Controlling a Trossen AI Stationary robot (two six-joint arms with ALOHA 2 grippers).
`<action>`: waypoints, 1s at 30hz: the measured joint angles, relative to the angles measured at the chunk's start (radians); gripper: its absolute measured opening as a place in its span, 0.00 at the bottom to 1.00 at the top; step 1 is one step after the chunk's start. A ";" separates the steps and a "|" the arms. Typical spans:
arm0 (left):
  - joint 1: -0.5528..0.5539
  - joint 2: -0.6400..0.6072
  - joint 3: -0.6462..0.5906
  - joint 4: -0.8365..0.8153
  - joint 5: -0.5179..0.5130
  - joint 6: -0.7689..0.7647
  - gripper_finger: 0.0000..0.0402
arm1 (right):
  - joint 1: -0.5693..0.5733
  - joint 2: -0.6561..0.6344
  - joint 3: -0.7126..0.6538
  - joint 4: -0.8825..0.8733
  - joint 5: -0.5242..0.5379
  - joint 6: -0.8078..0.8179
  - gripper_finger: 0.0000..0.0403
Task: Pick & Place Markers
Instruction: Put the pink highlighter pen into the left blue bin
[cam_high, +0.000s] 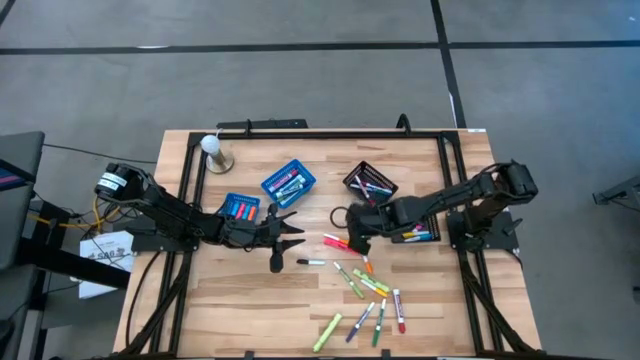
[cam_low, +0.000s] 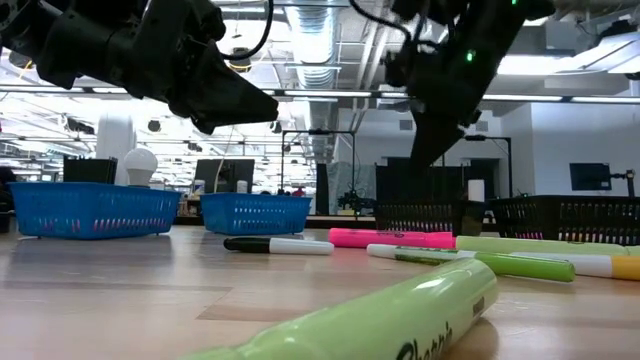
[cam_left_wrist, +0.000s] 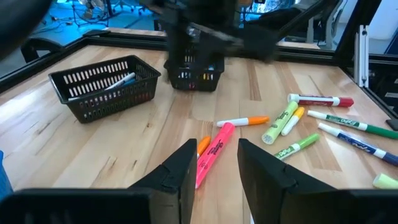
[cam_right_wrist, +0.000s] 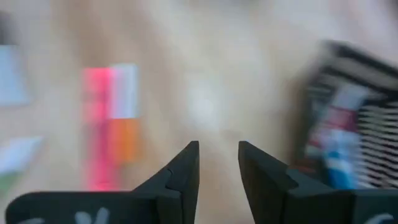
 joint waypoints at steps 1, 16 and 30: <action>0.000 0.000 -0.001 0.001 0.000 0.000 0.28 | 0.009 0.002 0.000 0.028 -0.060 -0.019 0.26; 0.000 0.000 -0.002 0.001 0.000 -0.008 0.28 | 0.081 0.050 -0.001 0.101 -0.327 -0.052 0.27; 0.000 0.000 -0.003 0.000 0.000 -0.007 0.28 | -0.046 0.235 0.005 0.088 -0.473 -0.100 0.26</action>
